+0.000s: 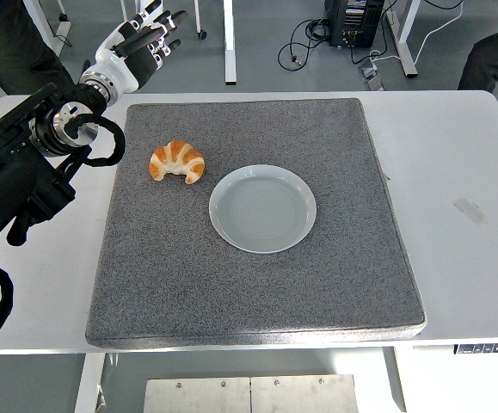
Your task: Place the bread on the plate
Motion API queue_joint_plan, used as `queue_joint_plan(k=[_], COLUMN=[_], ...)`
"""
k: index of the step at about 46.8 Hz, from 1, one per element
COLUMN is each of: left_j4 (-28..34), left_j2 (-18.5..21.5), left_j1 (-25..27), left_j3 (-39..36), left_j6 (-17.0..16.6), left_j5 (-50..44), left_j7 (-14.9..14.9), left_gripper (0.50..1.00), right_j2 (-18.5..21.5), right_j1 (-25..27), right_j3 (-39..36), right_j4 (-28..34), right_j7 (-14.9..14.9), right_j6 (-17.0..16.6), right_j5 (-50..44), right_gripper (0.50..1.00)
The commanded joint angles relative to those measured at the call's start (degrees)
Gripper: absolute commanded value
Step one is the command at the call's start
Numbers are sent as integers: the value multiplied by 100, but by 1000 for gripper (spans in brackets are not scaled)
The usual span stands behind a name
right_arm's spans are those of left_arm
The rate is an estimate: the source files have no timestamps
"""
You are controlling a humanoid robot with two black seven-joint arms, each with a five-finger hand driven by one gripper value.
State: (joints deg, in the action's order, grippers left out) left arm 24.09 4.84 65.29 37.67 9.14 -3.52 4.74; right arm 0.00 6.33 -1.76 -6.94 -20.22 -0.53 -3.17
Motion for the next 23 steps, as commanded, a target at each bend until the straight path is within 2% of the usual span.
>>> queue_joint_plan(k=[1, 6, 23], left_j4=[-1, -1, -9], left_j2=[0, 0, 237], left_j1=[10, 10, -25], left_j3=[-5, 21, 294], left_j6=[0, 0, 17], left_j5=[1, -8, 1], left_j7=[9, 141, 185], left_gripper=[989, 989, 989], right_j2=[0, 0, 0], right_j1=[0, 0, 0], right_j3=[0, 0, 0], right_j4=[0, 0, 0], right_j7=[0, 0, 0], right_j6=[0, 0, 0], right_j5=[1, 1, 1], right_gripper=[1000, 1000, 1000])
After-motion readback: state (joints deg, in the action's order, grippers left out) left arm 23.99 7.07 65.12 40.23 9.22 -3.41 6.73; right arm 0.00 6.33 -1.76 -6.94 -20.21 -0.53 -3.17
